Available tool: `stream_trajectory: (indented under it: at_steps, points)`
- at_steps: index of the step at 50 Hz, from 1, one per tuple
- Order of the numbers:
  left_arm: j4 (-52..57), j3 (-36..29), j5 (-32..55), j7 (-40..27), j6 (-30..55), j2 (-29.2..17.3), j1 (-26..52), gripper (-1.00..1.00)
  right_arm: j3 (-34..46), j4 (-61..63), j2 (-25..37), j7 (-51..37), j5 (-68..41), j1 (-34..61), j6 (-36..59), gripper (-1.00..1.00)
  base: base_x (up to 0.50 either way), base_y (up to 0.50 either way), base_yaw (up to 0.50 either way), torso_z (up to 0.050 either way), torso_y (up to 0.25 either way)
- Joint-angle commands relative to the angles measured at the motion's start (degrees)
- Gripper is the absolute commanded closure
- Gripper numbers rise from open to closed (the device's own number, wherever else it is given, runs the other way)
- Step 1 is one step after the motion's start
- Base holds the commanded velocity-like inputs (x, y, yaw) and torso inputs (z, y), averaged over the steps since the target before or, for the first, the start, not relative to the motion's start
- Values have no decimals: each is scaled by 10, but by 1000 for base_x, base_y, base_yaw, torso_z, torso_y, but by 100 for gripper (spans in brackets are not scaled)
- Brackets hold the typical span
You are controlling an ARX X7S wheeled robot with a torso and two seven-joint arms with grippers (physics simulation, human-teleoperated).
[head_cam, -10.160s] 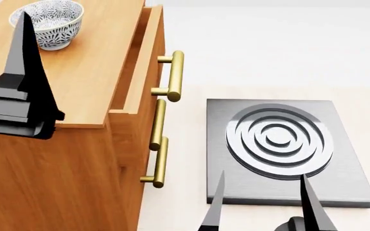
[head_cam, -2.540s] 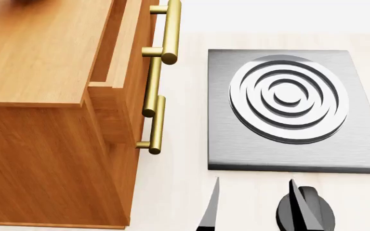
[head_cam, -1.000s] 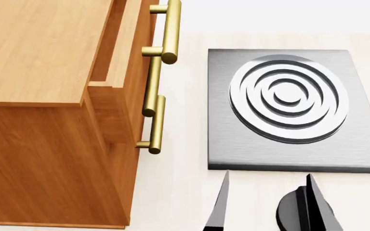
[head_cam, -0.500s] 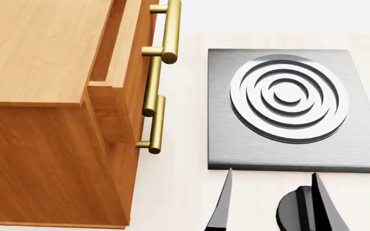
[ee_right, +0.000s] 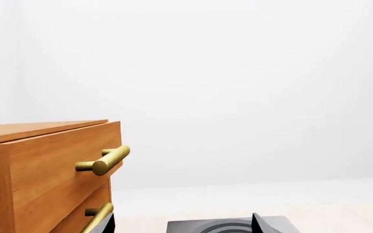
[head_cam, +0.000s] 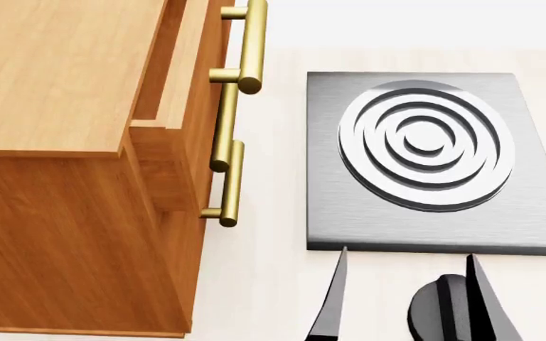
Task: Pick the akita bowl on the wooden cabinet and place it on the plate.
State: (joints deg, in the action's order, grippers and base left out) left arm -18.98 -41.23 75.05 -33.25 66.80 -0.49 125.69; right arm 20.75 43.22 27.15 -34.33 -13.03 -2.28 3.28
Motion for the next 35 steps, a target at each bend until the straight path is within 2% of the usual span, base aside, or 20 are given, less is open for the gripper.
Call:
stream_trajectory:
  at_steps: [1, 16, 35]
  points:
    - [27, -14, 57, -42, -17, -2, -1, 100, 0, 2, 2, -2, 0, 0, 1, -100, 0, 0, 0, 0, 0]
    - [65, -43, 94, -52, -39, -10, -3, 100, -5, 31, 6, -11, -5, 1, 13, -100, 0, 0, 0, 0, 1]
    - [102, -81, 51, 38, -82, -33, -16, 100, -7, 52, 13, -17, -1, -1, 20, -100, 0, 0, 0, 0, 0]
